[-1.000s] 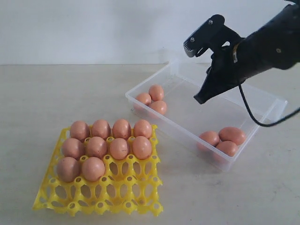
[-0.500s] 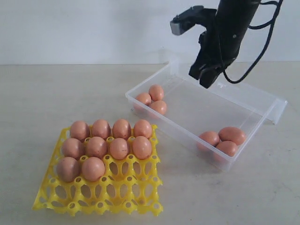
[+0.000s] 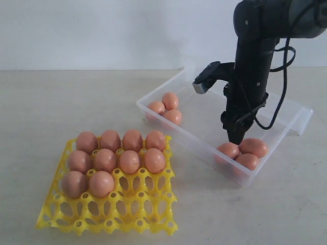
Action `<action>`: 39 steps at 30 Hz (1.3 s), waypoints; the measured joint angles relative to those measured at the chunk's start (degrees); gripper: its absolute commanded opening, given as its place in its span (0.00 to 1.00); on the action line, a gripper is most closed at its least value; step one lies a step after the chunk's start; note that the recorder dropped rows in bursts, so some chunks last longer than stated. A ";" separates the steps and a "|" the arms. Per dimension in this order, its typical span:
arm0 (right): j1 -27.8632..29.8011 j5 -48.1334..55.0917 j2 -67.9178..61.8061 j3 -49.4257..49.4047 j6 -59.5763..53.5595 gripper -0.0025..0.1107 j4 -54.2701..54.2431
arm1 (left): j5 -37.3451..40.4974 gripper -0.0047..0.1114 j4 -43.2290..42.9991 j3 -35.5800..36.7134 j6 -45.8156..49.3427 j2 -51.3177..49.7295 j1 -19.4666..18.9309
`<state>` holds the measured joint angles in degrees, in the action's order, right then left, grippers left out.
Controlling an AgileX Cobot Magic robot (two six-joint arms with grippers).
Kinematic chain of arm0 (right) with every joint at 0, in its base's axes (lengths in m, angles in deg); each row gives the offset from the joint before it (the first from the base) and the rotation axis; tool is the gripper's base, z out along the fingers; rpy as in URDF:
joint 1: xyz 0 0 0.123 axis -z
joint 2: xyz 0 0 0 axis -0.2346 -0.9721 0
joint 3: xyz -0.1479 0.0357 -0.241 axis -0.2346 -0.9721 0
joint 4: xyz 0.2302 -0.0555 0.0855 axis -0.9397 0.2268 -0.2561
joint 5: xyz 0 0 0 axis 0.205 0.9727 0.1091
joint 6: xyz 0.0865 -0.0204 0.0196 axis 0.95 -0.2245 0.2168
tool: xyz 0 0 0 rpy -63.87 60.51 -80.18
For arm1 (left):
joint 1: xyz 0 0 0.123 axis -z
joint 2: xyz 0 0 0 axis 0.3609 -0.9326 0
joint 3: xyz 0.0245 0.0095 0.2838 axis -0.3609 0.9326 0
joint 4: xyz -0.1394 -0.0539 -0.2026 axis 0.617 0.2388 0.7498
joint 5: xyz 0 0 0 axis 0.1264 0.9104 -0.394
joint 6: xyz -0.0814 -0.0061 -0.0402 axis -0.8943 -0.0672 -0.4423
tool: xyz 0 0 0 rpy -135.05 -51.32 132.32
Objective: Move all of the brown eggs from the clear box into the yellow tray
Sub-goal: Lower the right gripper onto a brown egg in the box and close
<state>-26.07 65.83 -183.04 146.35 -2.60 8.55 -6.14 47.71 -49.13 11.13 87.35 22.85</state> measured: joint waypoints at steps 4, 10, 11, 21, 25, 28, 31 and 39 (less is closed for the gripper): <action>0.00 0.00 -0.09 0.00 0.72 0.59 2.30 | 0.00 0.08 0.00 0.00 0.00 0.00 0.00; 0.00 -1.28 -0.19 0.00 1.73 0.59 2.57 | 0.00 0.08 0.00 0.00 0.00 0.00 0.00; 0.00 -1.88 -0.22 0.00 2.27 0.59 2.68 | 0.00 0.08 0.00 0.00 0.00 0.00 0.00; 0.00 -3.45 -3.16 -0.62 3.13 0.59 4.06 | 0.00 0.08 0.00 0.00 0.00 0.00 0.00; 0.53 -3.67 -3.16 -0.65 6.29 0.59 4.67 | 0.00 0.08 0.00 0.00 0.00 0.00 0.00; 2.12 -3.67 -3.16 -0.65 7.93 0.59 4.04 | 0.00 0.08 0.00 0.00 0.00 0.00 0.00; 3.89 -3.56 -3.16 -0.65 8.46 0.59 0.99 | 0.00 0.08 0.00 0.00 0.00 0.00 0.00; 4.62 -3.56 -3.16 -0.65 7.56 0.59 -4.10 | 0.00 0.08 0.00 0.00 0.00 0.00 0.00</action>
<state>-21.44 62.27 -186.20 145.70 4.96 4.46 -6.14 47.71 -49.13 11.13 87.35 22.85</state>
